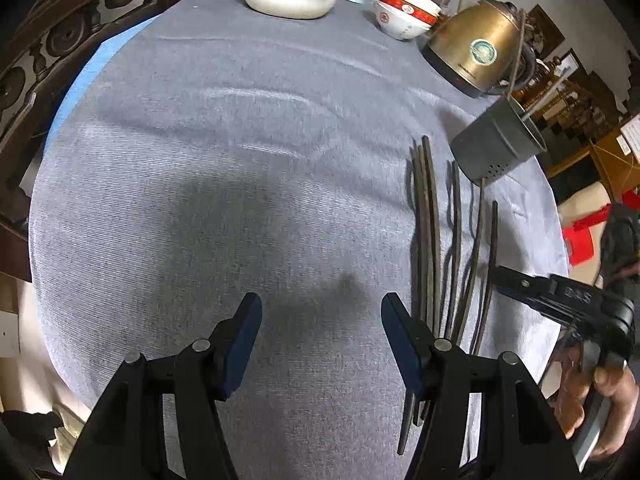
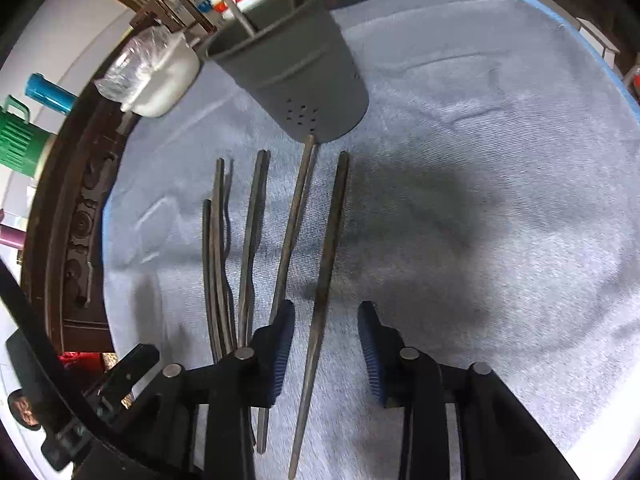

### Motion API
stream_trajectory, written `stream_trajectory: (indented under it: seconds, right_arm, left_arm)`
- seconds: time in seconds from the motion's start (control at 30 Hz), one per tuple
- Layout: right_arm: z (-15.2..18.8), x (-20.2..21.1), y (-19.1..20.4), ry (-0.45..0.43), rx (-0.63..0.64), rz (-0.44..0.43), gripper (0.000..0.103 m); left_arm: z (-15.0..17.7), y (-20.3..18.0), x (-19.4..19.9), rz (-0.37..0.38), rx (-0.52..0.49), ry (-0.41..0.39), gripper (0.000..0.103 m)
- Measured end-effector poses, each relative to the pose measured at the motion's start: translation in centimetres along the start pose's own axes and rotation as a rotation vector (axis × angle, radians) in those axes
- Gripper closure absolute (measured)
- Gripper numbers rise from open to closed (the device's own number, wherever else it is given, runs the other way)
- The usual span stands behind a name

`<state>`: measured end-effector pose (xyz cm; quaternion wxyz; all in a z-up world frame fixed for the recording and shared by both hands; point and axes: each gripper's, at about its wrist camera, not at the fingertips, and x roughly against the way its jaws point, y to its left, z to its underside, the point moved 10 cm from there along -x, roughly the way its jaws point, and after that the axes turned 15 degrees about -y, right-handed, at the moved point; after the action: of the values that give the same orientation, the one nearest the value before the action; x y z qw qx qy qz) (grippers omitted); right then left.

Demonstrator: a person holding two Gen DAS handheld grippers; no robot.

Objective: Organize utensils
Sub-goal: 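Lower the right gripper and grasp a dark stick while the left gripper grasps another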

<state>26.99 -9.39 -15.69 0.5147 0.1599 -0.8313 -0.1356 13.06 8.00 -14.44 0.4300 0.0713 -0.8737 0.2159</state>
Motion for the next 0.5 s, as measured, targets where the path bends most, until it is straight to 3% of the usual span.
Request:
stream_trajectory:
  seconds: [0.17,0.23,0.3,0.4,0.5]
  right_arm:
    - [-0.1,-0.7,0.3,0.019,0.021,0.037,0.081]
    - [0.0,-1.1,0.6,0.033,0.033,0.043,0.09]
    - [0.1,-1.4,1.0,0.044,0.066,0.051,0.092]
    - [-0.3,-1.7,1.5,0.047,0.145,0.088,0.093]
    - [-0.4,-1.9,1.5,0.059,0.148,0.074,0.093]
  left_arm:
    - [0.0,-0.9,-0.2,0.009,-0.025,0.018,0.04]
    - [-0.2,-1.2,-0.3,0.009,-0.036,0.028,0.04]
    - [-0.4,-1.7,-0.7,-0.001,-0.054,0.047,0.04]
    - [-0.5,-2.1,-1.4,-0.016,-0.059,0.083,0.04]
    - [-0.5,-3.2,-2.3,-0.003,-0.045,0.127,0.04]
